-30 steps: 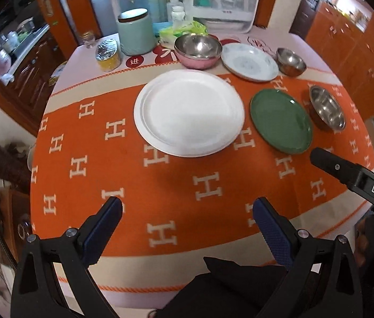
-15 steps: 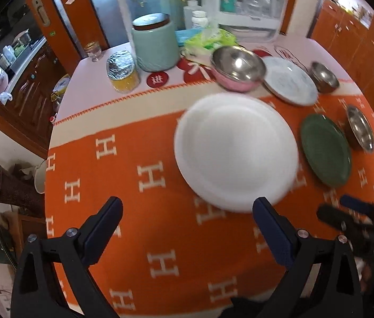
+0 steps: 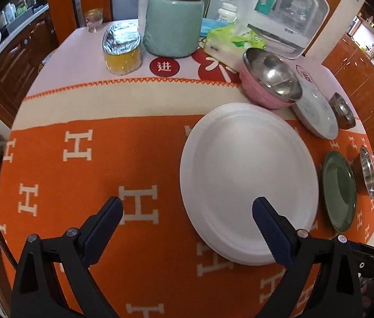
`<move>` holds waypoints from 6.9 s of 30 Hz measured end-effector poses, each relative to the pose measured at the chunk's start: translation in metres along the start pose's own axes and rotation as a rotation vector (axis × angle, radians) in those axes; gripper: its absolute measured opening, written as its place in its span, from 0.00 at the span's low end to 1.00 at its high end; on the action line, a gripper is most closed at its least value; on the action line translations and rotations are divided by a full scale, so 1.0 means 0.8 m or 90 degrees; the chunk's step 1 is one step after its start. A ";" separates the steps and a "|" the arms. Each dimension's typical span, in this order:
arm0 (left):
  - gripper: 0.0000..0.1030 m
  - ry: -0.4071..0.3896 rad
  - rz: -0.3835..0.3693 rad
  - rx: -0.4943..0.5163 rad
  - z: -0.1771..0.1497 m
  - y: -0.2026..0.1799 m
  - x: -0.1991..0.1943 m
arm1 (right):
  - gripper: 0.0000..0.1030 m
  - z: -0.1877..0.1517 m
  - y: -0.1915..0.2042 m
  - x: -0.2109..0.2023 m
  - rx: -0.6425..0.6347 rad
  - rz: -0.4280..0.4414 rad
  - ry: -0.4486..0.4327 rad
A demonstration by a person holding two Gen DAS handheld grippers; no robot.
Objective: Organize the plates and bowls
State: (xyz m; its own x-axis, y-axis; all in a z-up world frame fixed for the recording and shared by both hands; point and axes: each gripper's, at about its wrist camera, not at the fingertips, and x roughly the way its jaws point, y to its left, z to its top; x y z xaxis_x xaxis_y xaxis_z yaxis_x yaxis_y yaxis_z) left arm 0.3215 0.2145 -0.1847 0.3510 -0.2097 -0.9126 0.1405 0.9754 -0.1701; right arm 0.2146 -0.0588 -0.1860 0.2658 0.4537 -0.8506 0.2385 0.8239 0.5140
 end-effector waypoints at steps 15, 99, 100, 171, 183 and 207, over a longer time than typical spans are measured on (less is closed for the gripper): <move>0.91 0.052 -0.035 -0.009 -0.003 0.001 0.059 | 0.93 0.032 -0.011 0.044 0.008 -0.003 0.052; 0.30 -0.111 0.036 0.104 -0.135 -0.065 -0.122 | 0.24 -0.088 0.008 -0.083 -0.119 -0.071 -0.166; 0.30 -0.115 0.033 0.107 -0.138 -0.069 -0.126 | 0.24 -0.092 0.007 -0.089 -0.122 -0.073 -0.175; 0.31 0.090 -0.056 0.128 -0.322 -0.314 -0.022 | 0.31 -0.211 -0.247 -0.153 -0.127 -0.256 -0.117; 0.37 0.094 -0.047 0.151 -0.319 -0.310 -0.033 | 0.36 -0.214 -0.241 -0.148 -0.133 -0.266 -0.114; 0.55 0.048 -0.052 0.173 -0.253 -0.265 -0.121 | 0.62 -0.179 -0.174 -0.200 -0.121 -0.266 -0.217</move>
State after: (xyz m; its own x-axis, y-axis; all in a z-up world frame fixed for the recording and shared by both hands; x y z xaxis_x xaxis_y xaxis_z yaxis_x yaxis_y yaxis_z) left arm 0.0704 0.0419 -0.1354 0.2598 -0.2719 -0.9266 0.4115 0.8992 -0.1485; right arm 0.0048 -0.1972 -0.1371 0.4791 -0.0325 -0.8772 0.2242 0.9707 0.0865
